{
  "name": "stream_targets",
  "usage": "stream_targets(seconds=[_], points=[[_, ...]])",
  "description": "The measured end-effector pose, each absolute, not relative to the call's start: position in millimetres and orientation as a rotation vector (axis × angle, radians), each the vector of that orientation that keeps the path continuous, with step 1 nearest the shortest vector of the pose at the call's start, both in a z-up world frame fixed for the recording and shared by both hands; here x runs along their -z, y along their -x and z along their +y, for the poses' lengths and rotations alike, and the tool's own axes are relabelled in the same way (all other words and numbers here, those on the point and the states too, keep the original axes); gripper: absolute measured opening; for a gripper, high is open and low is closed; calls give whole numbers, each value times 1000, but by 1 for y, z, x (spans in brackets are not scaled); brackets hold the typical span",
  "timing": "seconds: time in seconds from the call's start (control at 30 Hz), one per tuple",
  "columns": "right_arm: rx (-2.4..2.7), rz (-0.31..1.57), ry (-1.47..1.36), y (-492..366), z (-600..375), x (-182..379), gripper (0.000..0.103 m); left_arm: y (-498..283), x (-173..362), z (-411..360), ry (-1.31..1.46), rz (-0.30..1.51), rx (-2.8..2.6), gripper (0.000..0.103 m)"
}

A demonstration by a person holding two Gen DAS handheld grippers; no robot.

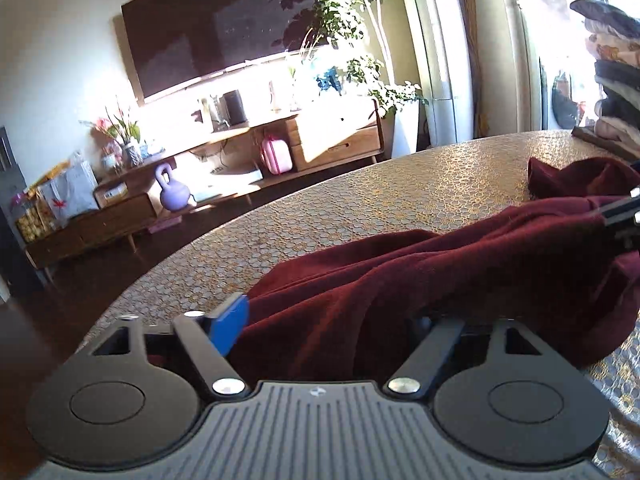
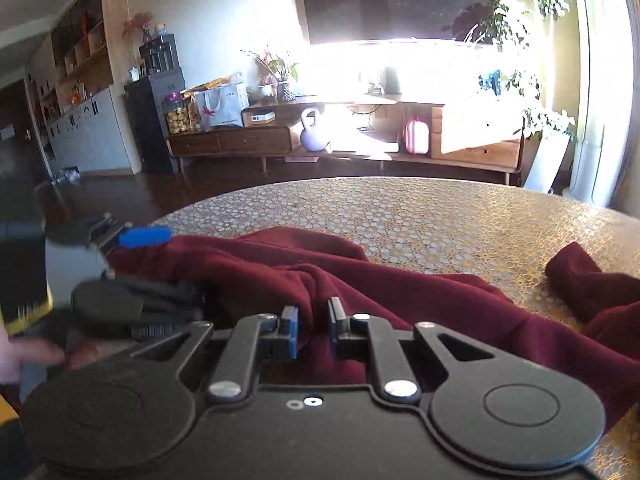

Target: Fold clothes

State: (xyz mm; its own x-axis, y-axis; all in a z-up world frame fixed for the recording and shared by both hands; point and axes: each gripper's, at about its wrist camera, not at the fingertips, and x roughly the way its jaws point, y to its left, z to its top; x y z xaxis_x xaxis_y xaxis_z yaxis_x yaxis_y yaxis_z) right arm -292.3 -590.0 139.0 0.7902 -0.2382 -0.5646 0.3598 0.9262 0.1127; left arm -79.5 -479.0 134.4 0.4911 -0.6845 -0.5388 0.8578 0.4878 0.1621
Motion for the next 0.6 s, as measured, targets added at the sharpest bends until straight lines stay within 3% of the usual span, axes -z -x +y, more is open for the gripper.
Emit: stream_targets(seconds=[0.07, 0.6], points=[[300, 568, -194, 301, -582, -131, 103, 73, -145, -488, -404, 490, 1007, 31], [344, 551, 336, 313, -510, -67, 103, 56, -185, -498, -336, 584, 1027, 31]])
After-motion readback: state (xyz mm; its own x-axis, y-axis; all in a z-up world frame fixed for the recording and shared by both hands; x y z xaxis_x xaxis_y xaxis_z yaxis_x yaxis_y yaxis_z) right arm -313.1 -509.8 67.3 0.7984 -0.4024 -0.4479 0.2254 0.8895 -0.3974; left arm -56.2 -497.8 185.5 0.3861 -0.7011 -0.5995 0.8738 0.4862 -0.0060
